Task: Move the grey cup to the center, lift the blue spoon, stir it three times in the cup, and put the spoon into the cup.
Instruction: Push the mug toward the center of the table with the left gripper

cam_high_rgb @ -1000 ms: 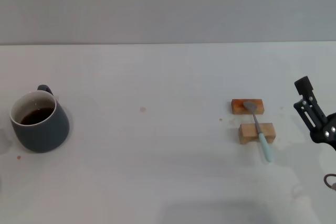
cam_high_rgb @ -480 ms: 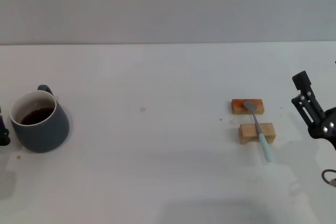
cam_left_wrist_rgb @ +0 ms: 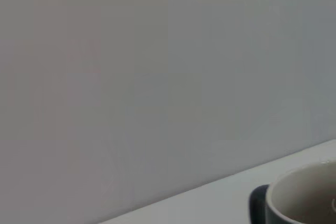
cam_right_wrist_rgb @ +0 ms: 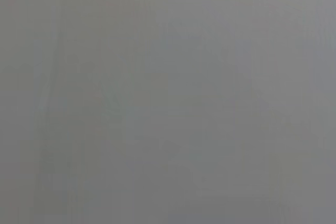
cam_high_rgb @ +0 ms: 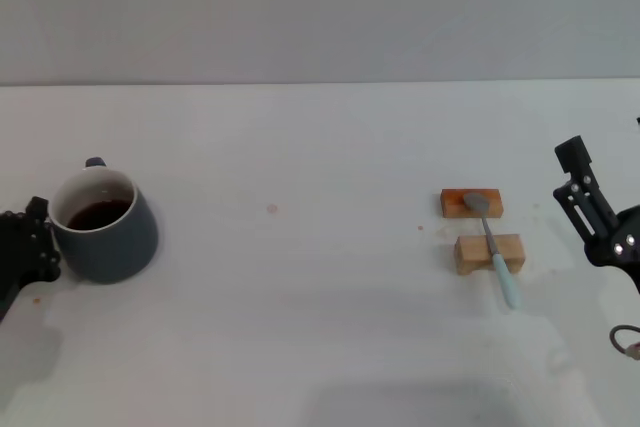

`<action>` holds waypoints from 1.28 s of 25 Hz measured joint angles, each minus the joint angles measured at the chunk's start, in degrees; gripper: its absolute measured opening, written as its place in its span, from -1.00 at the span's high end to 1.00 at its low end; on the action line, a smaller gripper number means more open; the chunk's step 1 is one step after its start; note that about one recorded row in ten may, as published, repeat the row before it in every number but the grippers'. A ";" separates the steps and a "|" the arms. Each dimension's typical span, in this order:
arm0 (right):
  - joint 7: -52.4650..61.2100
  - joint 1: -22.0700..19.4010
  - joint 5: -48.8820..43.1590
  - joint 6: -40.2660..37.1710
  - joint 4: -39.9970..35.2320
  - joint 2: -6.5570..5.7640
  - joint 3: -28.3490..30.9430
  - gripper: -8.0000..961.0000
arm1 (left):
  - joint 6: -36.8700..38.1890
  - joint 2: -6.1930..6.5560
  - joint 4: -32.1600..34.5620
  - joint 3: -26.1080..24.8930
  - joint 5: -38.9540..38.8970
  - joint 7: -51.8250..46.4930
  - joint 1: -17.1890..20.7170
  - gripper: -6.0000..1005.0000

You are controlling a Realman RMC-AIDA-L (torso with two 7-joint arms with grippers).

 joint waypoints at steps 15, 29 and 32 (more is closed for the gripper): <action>0.00 0.12 0.02 0.26 1.39 0.03 -0.32 -0.71 | 0.59 -0.08 -2.15 4.68 -0.29 0.22 -0.83 0.99; 0.00 -0.41 0.06 -0.04 2.26 0.03 -1.15 -0.71 | -1.66 -0.15 -0.87 4.54 0.46 0.24 -3.26 0.99; 0.00 -0.67 0.05 -0.04 2.57 -0.02 -1.15 -0.71 | -1.68 -0.26 -1.89 5.31 1.45 0.24 -3.52 0.99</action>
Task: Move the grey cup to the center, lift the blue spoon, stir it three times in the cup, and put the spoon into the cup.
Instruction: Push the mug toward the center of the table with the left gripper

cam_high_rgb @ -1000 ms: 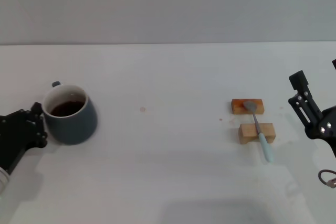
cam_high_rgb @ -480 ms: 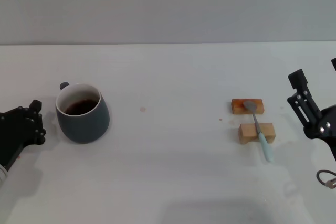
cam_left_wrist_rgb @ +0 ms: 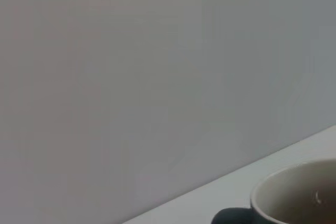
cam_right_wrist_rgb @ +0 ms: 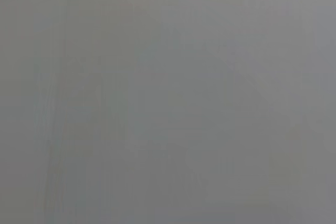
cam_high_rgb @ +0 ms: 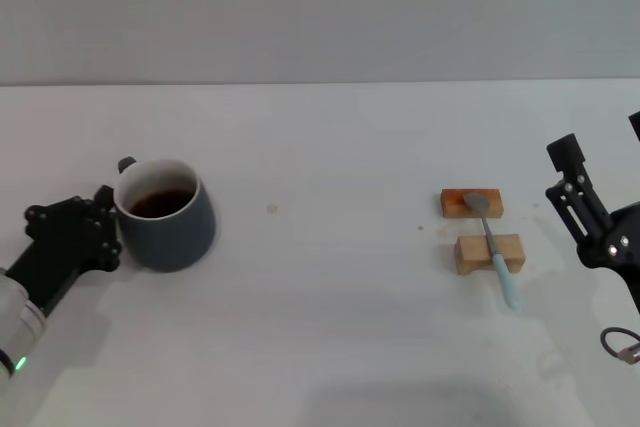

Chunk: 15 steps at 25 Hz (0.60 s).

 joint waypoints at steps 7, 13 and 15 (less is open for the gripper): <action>0.00 -0.02 0.00 0.00 0.08 -0.05 0.02 -0.71 | 0.29 -0.05 -1.67 1.13 0.82 0.00 -0.08 0.99; 0.00 0.39 0.00 -0.02 0.06 -0.04 0.02 -0.71 | 0.46 -0.07 -3.86 1.80 2.65 -0.05 -0.46 0.99; 0.00 0.50 0.00 -0.03 0.06 -0.04 0.03 -0.71 | 0.47 -0.11 -4.20 1.81 2.91 -0.05 -0.59 0.99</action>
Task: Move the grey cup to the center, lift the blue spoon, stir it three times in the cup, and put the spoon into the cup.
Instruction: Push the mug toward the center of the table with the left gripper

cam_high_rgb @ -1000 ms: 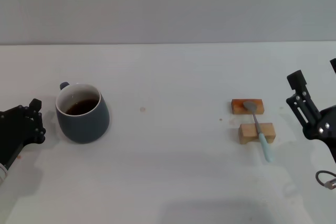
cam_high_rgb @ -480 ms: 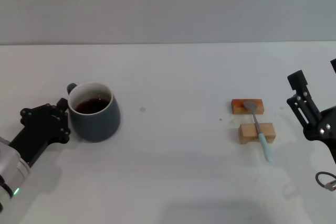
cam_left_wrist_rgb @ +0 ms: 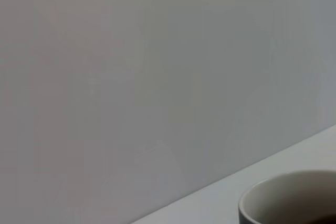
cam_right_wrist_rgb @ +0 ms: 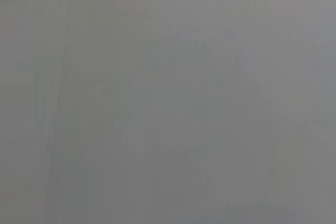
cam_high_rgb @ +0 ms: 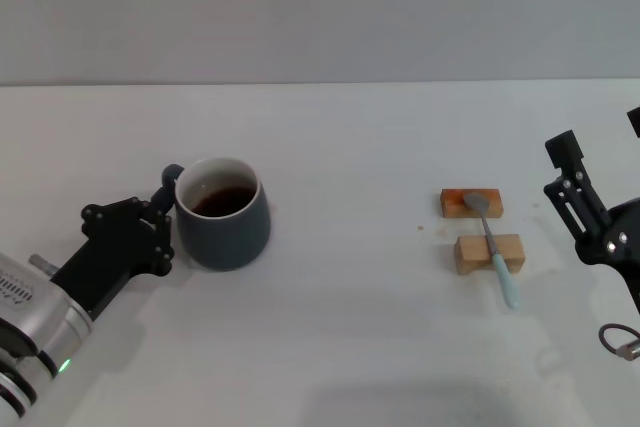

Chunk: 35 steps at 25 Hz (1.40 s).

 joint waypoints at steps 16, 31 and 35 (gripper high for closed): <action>-0.01 0.78 -0.01 0.09 0.00 0.00 0.00 -0.70 | -0.01 -0.10 -3.27 3.63 0.22 -0.68 -1.00 0.99; -0.01 0.78 -0.01 0.18 0.00 0.00 0.00 -0.70 | -0.64 -0.04 -2.48 2.01 -0.02 -0.02 -1.39 0.99; -0.03 0.61 -0.01 0.18 0.00 0.09 0.00 -0.70 | -0.69 -0.15 -3.74 2.88 0.07 0.00 -1.74 0.99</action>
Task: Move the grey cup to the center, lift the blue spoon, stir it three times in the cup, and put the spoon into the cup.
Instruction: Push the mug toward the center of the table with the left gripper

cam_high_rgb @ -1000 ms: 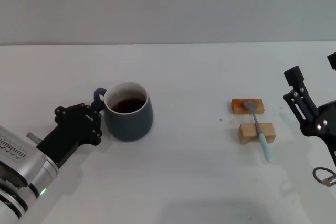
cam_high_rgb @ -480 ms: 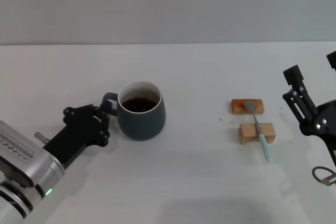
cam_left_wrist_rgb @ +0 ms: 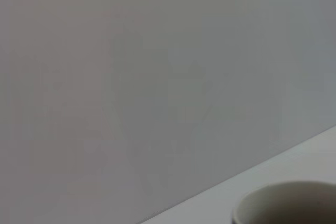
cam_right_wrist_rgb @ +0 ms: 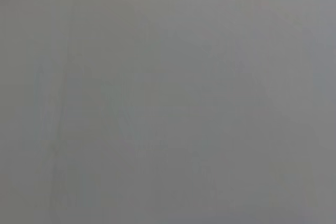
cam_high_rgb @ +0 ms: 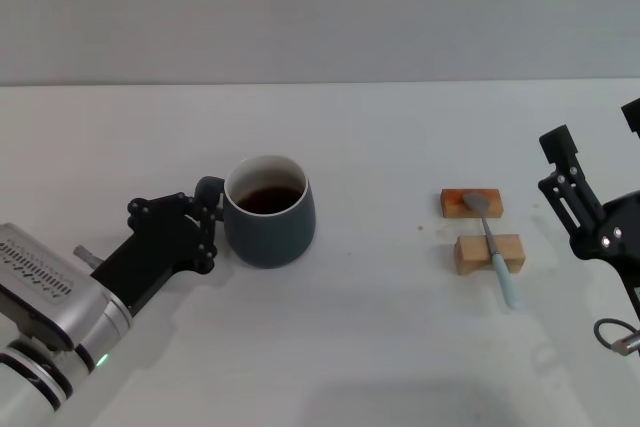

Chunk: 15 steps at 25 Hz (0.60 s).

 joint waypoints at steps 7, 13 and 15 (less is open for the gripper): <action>-0.03 -0.31 0.00 -0.02 0.00 0.00 0.00 -0.70 | 0.00 -0.04 -1.01 1.39 0.13 -0.40 -0.15 0.99; -0.05 -0.53 0.00 -0.11 0.00 0.00 -0.53 -0.70 | 0.25 -0.11 -2.10 2.23 0.13 -0.07 0.30 0.98; -0.06 -0.60 0.04 -0.09 0.00 0.00 -0.61 -0.70 | 0.62 -0.04 -2.15 1.52 -0.01 0.01 0.83 0.98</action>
